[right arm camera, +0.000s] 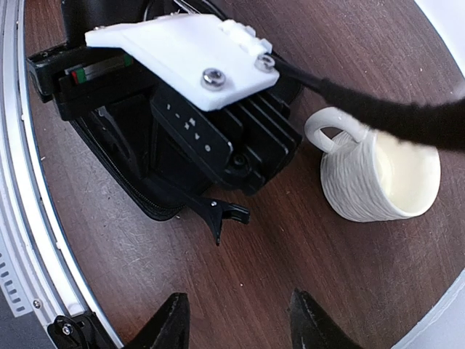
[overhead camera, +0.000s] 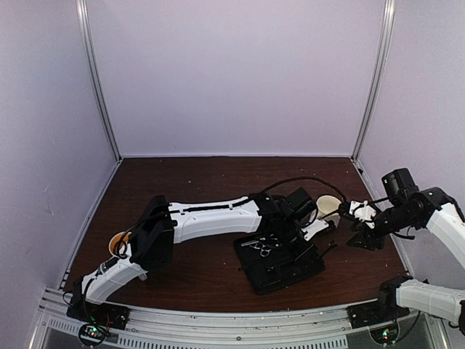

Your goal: Sort the hair-cutting tools

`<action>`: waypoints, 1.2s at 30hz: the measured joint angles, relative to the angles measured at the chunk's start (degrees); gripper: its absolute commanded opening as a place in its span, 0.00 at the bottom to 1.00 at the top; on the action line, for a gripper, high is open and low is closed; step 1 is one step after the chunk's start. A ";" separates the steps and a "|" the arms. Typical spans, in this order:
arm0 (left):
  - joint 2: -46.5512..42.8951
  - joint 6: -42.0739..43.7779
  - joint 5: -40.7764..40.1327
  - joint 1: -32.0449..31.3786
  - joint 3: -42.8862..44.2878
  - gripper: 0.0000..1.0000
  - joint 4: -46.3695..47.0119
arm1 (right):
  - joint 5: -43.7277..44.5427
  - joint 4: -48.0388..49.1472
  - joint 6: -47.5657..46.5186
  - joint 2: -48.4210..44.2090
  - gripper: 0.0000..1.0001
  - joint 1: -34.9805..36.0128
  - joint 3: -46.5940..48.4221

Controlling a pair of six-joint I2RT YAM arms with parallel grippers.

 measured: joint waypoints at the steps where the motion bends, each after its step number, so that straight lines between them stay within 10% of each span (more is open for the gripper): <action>1: 0.13 -0.15 0.52 0.00 -0.04 0.00 -0.13 | 0.00 -0.13 -0.07 -0.28 0.49 0.00 0.00; 15: -2.49 -0.07 -3.52 -0.07 -7.50 0.00 -5.55 | -1.33 -2.23 -2.82 0.24 0.51 0.00 0.94; 24: -6.21 3.39 -5.84 -0.55 -12.13 0.34 -10.38 | -1.99 -3.74 -12.85 -1.27 0.52 1.99 -4.87; 36: -25.75 3.48 -11.39 0.02 -25.31 0.37 -9.53 | 9.49 4.44 -5.46 -5.42 0.48 16.41 -10.75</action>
